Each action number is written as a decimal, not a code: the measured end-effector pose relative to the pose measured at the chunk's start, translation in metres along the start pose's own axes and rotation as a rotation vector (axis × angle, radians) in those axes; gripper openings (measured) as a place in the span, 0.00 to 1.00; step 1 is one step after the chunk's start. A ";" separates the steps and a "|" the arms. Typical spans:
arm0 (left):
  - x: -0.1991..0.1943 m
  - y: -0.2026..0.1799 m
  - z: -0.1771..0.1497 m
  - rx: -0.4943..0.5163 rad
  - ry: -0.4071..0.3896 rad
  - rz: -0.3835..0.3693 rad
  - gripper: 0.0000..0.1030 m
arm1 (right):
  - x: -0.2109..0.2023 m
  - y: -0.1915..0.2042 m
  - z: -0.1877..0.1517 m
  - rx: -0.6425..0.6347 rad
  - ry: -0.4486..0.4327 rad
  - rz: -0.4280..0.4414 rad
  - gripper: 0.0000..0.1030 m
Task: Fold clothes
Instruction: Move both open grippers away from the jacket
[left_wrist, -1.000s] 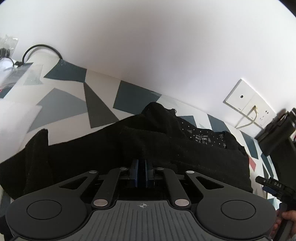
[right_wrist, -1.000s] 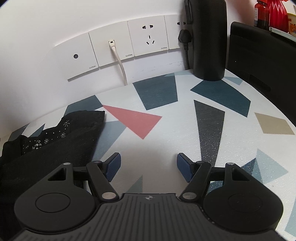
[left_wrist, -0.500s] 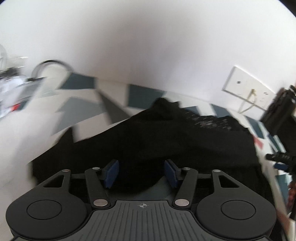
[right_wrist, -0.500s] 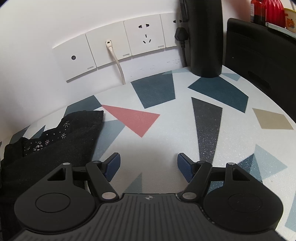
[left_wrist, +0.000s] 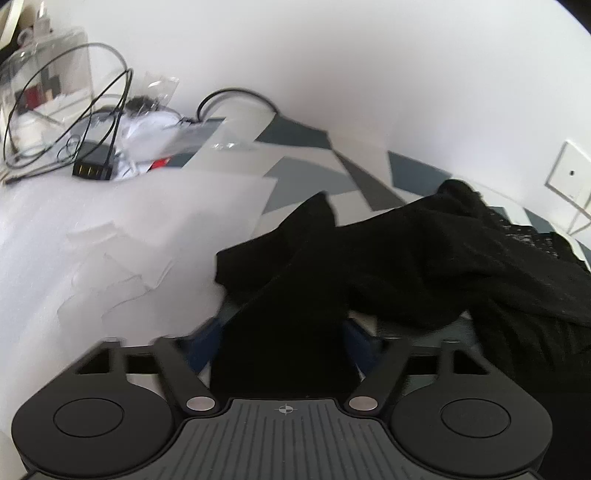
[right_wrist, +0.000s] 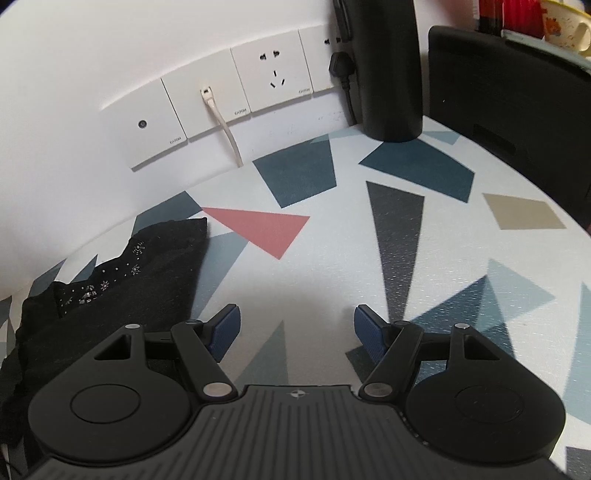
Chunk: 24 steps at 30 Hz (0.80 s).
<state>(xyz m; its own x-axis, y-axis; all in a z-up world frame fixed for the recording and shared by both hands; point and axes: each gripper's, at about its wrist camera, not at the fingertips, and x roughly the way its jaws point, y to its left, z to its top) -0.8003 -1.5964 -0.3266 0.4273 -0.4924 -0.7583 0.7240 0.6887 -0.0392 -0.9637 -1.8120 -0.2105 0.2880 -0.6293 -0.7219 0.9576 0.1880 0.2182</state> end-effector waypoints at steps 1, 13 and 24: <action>-0.002 0.002 0.001 0.009 -0.002 -0.007 0.08 | -0.003 -0.001 0.000 0.002 -0.006 -0.003 0.68; -0.059 -0.018 0.079 -0.153 -0.149 -0.378 0.07 | -0.024 -0.021 -0.009 0.041 -0.050 -0.036 0.68; 0.005 -0.162 0.065 0.083 -0.067 -0.460 0.07 | -0.026 -0.064 -0.014 0.112 -0.088 -0.128 0.68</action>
